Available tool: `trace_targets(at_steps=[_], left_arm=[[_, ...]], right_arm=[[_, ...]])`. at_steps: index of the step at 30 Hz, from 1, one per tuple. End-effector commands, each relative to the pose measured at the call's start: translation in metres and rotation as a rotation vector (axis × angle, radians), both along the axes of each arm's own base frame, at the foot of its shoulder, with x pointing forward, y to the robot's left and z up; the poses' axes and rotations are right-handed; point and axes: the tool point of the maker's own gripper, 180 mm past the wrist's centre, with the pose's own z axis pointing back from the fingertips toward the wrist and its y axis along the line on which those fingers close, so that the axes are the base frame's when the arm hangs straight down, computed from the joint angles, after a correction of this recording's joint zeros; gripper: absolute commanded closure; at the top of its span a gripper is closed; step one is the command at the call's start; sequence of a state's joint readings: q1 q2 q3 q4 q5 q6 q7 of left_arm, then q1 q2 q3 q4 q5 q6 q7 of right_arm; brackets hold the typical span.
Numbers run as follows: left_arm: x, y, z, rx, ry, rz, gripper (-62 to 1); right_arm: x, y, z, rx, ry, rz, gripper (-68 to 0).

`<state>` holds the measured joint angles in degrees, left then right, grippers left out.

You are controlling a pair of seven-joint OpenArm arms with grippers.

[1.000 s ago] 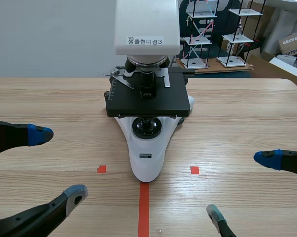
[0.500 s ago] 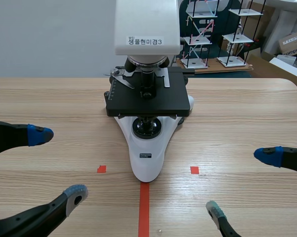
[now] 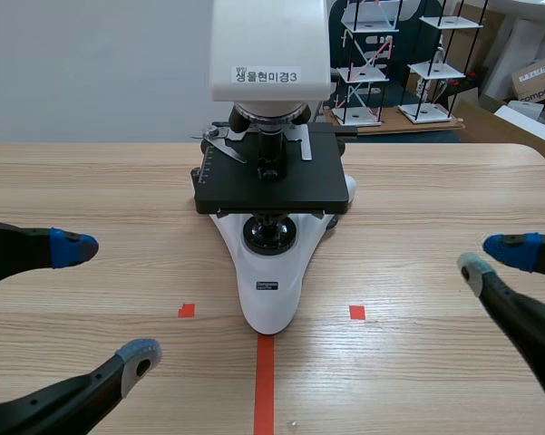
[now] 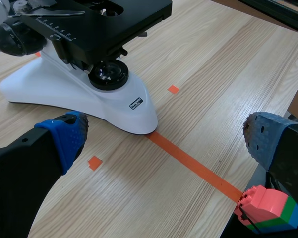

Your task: Point at the eyepiece

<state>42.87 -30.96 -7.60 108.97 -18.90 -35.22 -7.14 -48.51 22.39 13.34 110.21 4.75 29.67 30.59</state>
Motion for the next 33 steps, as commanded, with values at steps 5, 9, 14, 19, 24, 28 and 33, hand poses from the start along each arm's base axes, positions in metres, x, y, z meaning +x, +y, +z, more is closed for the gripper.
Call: trace_targets(at_steps=[5, 9, 14, 19, 24, 28, 33], left_arm=[[0.0, -0.001, 0.006, -0.019, -0.013, -0.003, -62.3], [0.0, -0.001, 0.006, -0.019, -0.013, -0.003, -62.3], [0.0, -0.001, 0.006, -0.019, -0.013, -0.003, -62.3], [0.0, -0.001, 0.006, -0.019, -0.013, -0.003, -62.3], [0.0, -0.001, 0.006, -0.019, -0.013, -0.003, -62.3], [0.0, -0.001, 0.006, -0.019, -0.013, -0.003, -62.3], [0.0, -0.001, 0.006, -0.019, -0.013, -0.003, -62.3]], right_arm=[[0.014, -0.007, 0.031, -0.018, -0.13, 0.035, -1.0], [0.026, -0.012, 0.055, -0.042, -0.221, 0.075, -1.0], [0.046, -0.021, 0.089, -0.082, -0.342, 0.091, -1.0], [0.063, -0.024, 0.124, -0.157, -0.467, 0.123, -1.0], [0.079, -0.022, 0.162, -0.254, -0.591, 0.156, -1.0], [0.088, -0.019, 0.192, -0.326, -0.688, 0.175, -1.0], [0.098, -0.006, 0.215, -0.37, -0.754, 0.203, -1.0]])
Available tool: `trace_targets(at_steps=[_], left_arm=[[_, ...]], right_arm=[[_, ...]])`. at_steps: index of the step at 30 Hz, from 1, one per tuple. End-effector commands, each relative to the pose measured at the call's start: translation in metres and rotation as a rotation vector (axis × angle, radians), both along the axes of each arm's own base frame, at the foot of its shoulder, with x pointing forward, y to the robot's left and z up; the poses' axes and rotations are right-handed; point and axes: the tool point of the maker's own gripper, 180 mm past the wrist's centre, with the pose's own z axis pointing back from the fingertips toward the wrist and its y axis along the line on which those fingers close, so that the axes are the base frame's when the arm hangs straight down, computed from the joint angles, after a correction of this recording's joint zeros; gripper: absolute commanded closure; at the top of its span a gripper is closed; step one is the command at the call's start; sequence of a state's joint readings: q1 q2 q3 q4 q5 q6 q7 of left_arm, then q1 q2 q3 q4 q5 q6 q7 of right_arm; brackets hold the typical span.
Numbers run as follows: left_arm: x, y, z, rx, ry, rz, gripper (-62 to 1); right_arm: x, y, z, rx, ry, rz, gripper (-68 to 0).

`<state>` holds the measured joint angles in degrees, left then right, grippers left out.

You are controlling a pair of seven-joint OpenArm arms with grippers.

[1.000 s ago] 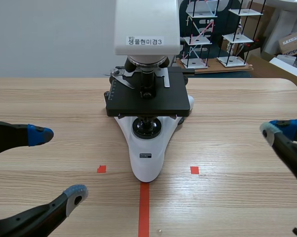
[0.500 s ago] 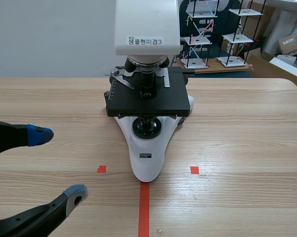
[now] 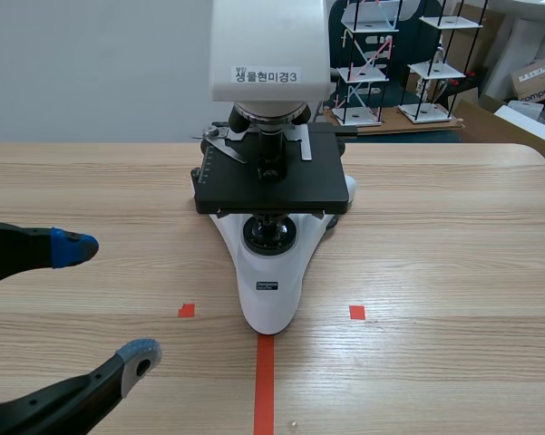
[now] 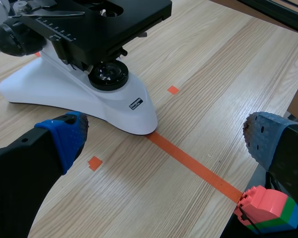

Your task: Point at the eyepiece

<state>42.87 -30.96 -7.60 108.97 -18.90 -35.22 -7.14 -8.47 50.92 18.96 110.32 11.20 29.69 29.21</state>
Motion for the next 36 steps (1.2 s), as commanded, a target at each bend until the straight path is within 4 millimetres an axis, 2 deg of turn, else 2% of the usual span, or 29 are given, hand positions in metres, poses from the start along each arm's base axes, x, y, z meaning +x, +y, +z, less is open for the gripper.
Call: trace_targets(at_steps=[1, 4, 8, 12, 16, 29, 36], left_arm=[[0.0, -0.001, 0.006, -0.019, -0.013, -0.003, -62.3], [0.0, -0.001, 0.006, -0.019, -0.013, -0.003, -62.3], [0.0, -0.001, 0.006, -0.019, -0.013, -0.003, -62.3], [0.0, -0.001, 0.006, -0.019, -0.013, -0.003, -62.3], [0.0, -0.001, 0.006, -0.019, -0.013, -0.003, -62.3], [0.0, -0.001, 0.006, -0.019, -0.013, -0.003, -62.3], [0.0, -0.001, 0.006, -0.019, -0.013, -0.003, -62.3]], right_arm=[[0.001, 0.011, 0.007, -0.008, -0.027, 0.022, -1.0], [0.012, 0.02, 0.018, -0.029, -0.072, 0.001, -1.0], [0.02, 0.039, 0.023, -0.069, -0.091, 0.053, -1.0], [0.035, 0.049, 0.03, -0.086, -0.131, 0.057, -1.0], [0.052, 0.062, 0.026, -0.124, -0.12, 0.081, -1.0], [0.131, 0.087, 0.019, -0.203, -0.086, -0.055, -1.0], [0.147, 0.091, 0.018, -0.213, -0.061, -0.073, -1.0]])
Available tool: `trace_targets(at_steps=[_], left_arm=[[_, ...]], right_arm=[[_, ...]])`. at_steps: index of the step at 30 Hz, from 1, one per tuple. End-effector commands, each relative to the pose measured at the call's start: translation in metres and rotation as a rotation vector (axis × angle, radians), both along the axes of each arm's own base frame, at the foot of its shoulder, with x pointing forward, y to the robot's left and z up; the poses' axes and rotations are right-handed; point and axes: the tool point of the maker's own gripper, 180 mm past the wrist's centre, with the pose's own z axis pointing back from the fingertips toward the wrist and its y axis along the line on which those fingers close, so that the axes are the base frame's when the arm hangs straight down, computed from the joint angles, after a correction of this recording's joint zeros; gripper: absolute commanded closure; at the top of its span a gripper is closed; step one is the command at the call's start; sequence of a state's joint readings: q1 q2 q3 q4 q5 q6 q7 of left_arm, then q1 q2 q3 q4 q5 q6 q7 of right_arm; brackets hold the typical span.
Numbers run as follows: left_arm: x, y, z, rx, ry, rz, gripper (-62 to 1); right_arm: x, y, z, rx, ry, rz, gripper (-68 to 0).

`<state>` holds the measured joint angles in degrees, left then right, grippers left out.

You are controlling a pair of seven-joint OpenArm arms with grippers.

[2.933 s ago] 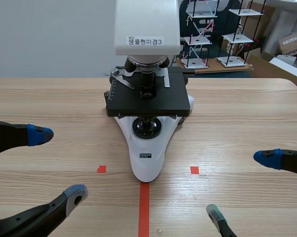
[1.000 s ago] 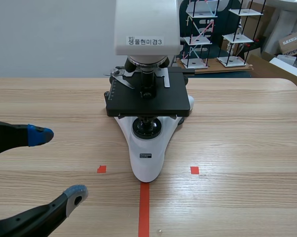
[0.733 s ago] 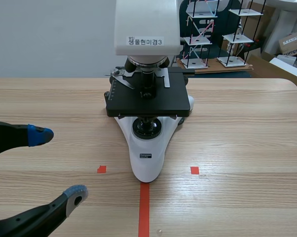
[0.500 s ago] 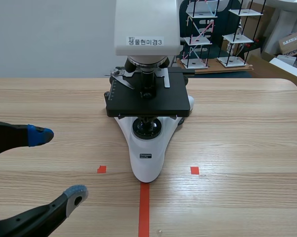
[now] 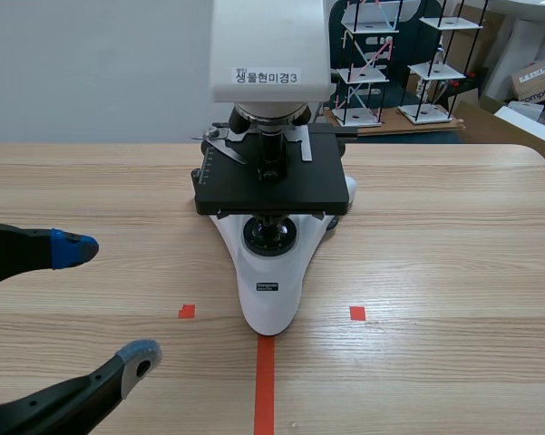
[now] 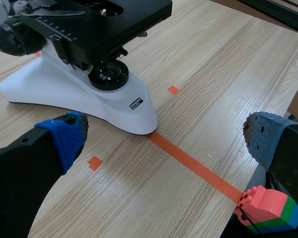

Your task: Point at the eyepiece

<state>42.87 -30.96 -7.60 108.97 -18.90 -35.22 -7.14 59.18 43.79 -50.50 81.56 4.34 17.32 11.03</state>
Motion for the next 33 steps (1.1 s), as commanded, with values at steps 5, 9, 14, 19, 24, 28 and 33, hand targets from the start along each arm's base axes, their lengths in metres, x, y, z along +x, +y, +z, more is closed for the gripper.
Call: trace_targets(at_steps=[5, 9, 14, 19, 24, 28, 33], left_arm=[[0.0, -0.001, 0.006, -0.019, -0.013, -0.003, -62.3], [0.0, -0.001, 0.006, -0.019, -0.013, -0.003, -62.3], [0.0, -0.001, 0.006, -0.019, -0.013, -0.003, -62.3], [0.0, -0.001, 0.006, -0.019, -0.013, -0.003, -62.3], [0.0, -0.001, 0.006, -0.019, -0.013, -0.003, -62.3], [0.0, -0.001, 0.006, -0.019, -0.013, -0.003, -62.3], [0.0, -0.001, 0.006, -0.019, -0.013, -0.003, -62.3]], right_arm=[[0.001, 0.001, 0.009, 0.004, -0.001, -0.011, -1.0], [0.003, 0.0, 0.007, 0.023, 0.026, -0.022, -1.0], [0.003, -0.001, 0.002, 0.027, 0.071, -0.028, -1.0], [0.003, -0.001, 0.003, 0.047, 0.096, -0.024, -1.0], [0.002, 0.001, 0.001, 0.032, 0.107, -0.014, -1.0], [0.001, 0.002, 0.0, 0.027, 0.111, -0.01, -1.0], [0.001, 0.002, 0.0, 0.027, 0.111, -0.006, -1.0]])
